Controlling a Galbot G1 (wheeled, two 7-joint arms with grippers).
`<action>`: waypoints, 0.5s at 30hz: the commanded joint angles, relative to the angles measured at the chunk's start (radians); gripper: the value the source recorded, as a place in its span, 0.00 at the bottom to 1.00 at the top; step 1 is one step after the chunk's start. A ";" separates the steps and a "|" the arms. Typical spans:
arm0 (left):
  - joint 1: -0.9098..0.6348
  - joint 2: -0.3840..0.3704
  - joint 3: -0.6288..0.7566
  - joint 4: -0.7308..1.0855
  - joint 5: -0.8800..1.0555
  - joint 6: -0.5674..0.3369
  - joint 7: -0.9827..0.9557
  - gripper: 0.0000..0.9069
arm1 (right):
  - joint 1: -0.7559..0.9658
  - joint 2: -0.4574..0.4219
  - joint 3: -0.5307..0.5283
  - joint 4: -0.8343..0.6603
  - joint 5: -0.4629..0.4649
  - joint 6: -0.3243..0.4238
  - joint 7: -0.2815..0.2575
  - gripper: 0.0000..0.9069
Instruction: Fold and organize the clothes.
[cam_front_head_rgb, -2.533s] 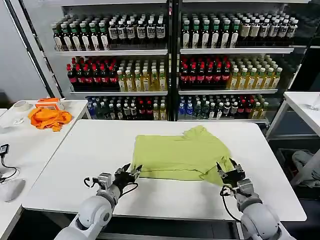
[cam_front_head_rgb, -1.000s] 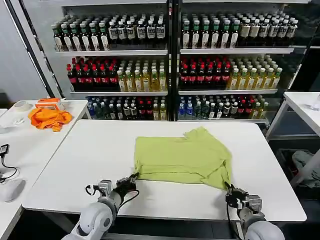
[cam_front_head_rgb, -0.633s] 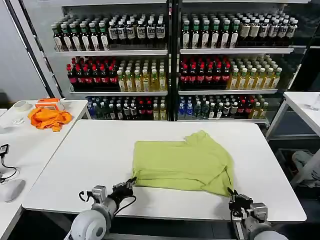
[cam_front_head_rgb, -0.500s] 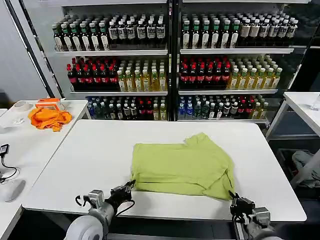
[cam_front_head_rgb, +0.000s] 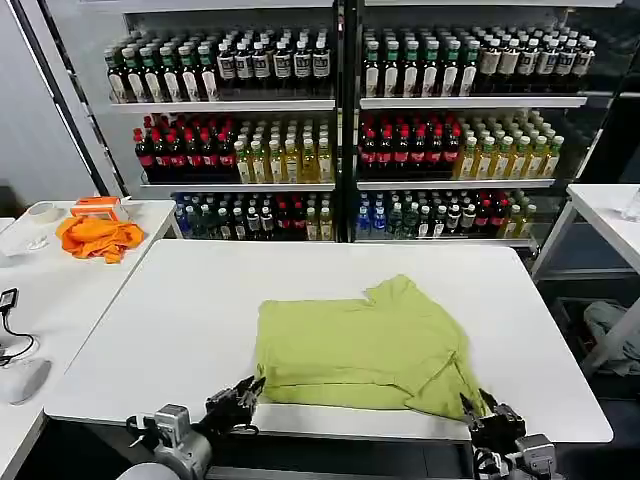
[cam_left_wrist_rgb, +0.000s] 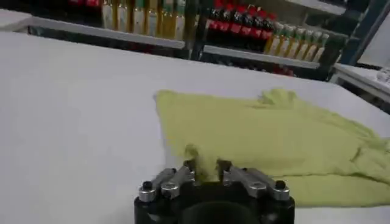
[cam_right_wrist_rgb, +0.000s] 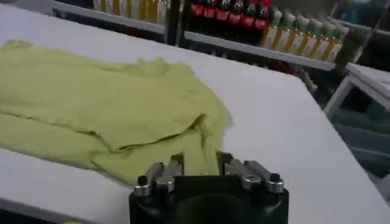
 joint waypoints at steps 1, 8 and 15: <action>-0.139 0.043 -0.008 0.086 -0.013 -0.022 -0.016 1.00 | 0.200 -0.043 -0.028 -0.073 0.060 0.003 0.011 1.00; -0.388 0.008 0.120 0.275 -0.013 -0.038 -0.025 1.00 | 0.563 -0.038 -0.256 -0.348 0.127 0.001 0.021 1.00; -0.590 -0.046 0.249 0.469 0.048 -0.082 -0.064 1.00 | 0.858 0.014 -0.388 -0.584 0.228 -0.018 0.016 1.00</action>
